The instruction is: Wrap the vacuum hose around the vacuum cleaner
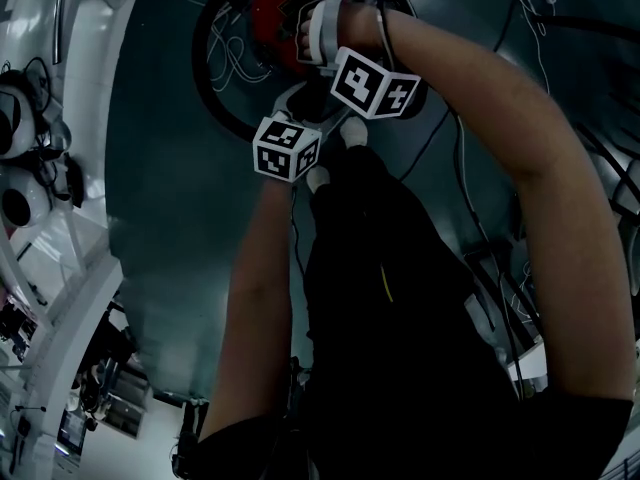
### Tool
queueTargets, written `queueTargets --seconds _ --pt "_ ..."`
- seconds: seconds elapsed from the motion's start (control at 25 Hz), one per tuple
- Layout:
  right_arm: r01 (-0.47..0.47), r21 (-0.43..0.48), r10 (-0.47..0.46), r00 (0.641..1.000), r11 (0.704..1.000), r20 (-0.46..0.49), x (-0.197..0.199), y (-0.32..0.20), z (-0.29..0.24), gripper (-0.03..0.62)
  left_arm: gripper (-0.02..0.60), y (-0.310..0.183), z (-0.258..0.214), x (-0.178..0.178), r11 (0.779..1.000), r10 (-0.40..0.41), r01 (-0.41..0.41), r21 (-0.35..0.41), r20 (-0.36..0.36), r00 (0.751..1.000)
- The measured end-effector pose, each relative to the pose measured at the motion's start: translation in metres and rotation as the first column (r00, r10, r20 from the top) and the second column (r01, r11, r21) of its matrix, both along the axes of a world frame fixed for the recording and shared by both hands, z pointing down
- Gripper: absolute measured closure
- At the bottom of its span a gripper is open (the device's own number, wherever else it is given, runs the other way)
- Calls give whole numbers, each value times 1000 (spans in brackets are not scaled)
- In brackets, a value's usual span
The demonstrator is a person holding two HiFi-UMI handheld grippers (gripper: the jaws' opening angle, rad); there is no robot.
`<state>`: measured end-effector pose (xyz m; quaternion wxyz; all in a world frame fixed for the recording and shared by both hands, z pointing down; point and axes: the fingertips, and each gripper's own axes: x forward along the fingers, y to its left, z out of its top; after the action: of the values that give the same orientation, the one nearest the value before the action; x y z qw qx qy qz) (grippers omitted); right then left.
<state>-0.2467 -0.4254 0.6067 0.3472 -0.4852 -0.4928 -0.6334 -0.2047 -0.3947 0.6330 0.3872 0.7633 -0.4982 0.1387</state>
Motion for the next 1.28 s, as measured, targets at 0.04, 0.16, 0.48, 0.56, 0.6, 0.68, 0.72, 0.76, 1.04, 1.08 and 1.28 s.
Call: queueTargets --seconds 0.04,0.16,0.48,0.56,0.6,0.68,0.72,0.76,1.04,1.08,1.28 --pt "12 2 -12 1000 1000 -1 0 2 -1 437 317 -1 6 -2 999 -8 9 -33 18 1000" --pt "24 12 -24 1000 1000 6 0 4 -1 436 430 -2 11 -6 995 -48 48 -86 -4 999" --pt "-137 6 136 989 991 60 -11 -3 -3 347 433 -4 12 -3 985 -112 106 -138 -43 993" --pt "-174 1 174 983 985 65 -12 -6 -4 315 433 -5 14 0 980 -137 128 -150 -48 989" --pt "-196 -3 196 978 981 70 -13 -9 -5 296 433 -4 16 2 978 -147 138 -160 -48 988" --pt "-245 -15 246 965 969 90 -14 -17 -8 282 434 -2 21 5 970 -165 154 -186 -45 985" --pt "-273 -29 274 955 962 109 -16 -22 -11 283 434 0 23 7 967 -172 160 -200 -44 984" --pt "-306 -50 310 941 951 134 -19 -27 -17 288 434 1 25 8 963 -178 165 -211 -45 983" --pt "-556 -167 581 784 814 221 -15 -84 -41 345 436 4 36 9 944 -236 215 -251 -60 970" --pt "-578 -161 600 771 800 215 -9 -89 -39 347 436 4 38 10 941 -243 221 -257 -58 968" --pt "-658 -148 674 715 739 185 16 -101 -22 371 436 0 41 10 930 -286 258 -260 -77 955"
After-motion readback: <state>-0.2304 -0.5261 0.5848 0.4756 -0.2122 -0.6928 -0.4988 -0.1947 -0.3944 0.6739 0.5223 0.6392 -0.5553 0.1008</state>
